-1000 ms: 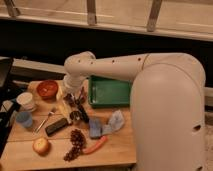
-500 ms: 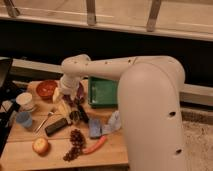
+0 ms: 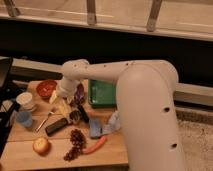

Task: Place banana in metal cup

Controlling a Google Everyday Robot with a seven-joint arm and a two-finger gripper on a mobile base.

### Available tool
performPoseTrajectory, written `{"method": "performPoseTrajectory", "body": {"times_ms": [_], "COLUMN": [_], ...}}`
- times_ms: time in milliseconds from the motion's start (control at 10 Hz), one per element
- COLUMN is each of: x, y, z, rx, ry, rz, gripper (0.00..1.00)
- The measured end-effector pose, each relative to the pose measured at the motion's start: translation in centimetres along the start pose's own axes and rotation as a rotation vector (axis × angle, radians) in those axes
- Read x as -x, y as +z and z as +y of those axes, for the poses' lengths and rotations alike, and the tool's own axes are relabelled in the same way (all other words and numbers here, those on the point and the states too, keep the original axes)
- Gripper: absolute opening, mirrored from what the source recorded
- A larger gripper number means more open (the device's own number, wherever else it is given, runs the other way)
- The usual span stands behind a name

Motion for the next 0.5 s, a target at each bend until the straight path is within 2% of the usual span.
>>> {"method": "performPoseTrajectory", "body": {"times_ms": [300,500], "x": [0.0,0.2], "y": [0.3,2.3], "z": [0.1,0.6], "rx": [-0.009,-0.005], "ry": [-0.011,-0.029], "rz": [0.006,0.03], "gripper": [0.63,0.63]}}
